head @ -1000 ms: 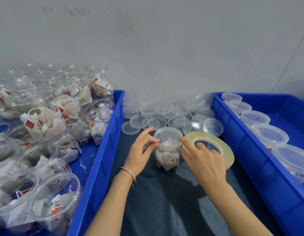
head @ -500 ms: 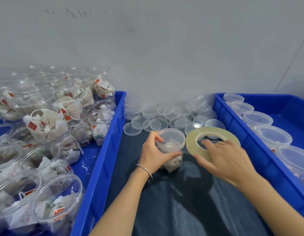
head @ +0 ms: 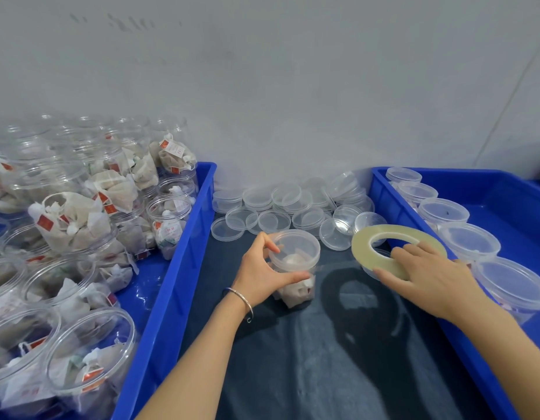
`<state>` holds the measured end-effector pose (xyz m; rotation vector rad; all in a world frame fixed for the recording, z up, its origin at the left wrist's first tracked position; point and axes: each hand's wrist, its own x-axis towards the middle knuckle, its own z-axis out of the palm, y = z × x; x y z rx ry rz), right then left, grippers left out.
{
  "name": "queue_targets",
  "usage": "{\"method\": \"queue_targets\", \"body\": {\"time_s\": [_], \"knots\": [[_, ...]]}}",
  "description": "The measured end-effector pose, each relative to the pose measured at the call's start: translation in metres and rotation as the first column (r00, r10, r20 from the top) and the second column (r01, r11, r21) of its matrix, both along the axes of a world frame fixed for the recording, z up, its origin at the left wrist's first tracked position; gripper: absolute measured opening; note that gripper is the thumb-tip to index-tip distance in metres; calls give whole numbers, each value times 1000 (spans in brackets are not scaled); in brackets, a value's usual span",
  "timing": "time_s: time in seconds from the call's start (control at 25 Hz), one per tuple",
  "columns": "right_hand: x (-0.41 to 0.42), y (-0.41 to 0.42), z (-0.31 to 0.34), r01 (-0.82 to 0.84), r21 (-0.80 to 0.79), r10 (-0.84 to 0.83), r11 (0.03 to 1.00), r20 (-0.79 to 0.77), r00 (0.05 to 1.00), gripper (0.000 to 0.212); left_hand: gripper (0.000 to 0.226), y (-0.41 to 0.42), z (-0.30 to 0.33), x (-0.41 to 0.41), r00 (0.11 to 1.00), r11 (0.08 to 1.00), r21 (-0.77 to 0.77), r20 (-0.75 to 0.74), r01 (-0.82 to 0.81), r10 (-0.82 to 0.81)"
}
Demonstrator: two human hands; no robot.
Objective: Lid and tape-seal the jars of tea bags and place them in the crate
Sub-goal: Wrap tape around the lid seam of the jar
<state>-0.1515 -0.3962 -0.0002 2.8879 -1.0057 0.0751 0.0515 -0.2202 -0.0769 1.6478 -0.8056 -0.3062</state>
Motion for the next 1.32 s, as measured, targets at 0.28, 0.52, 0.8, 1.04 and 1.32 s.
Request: {"method": "queue_targets", "body": {"time_s": [0.28, 0.52, 0.8, 1.04, 1.32], "knots": [[43, -13, -15, 28, -147, -5, 989, 156, 988, 40, 63, 9, 1, 3, 993, 994, -8, -52, 105, -106], [71, -8, -23, 42, -139, -19, 989, 162, 987, 53, 62, 11, 4, 2, 986, 989, -20, -80, 144, -145], [103, 10, -28, -73, -51, 82, 996, 181, 980, 57, 61, 16, 10, 3, 975, 981, 5, -112, 192, -190], [101, 12, -30, -146, -19, 147, 989, 175, 973, 56, 76, 22, 21, 3, 952, 953, 90, -136, 289, -276], [89, 19, -35, -58, 55, 43, 997, 246, 968, 49, 73, 32, 20, -12, 999, 993, 114, 32, 7, -10]]}}
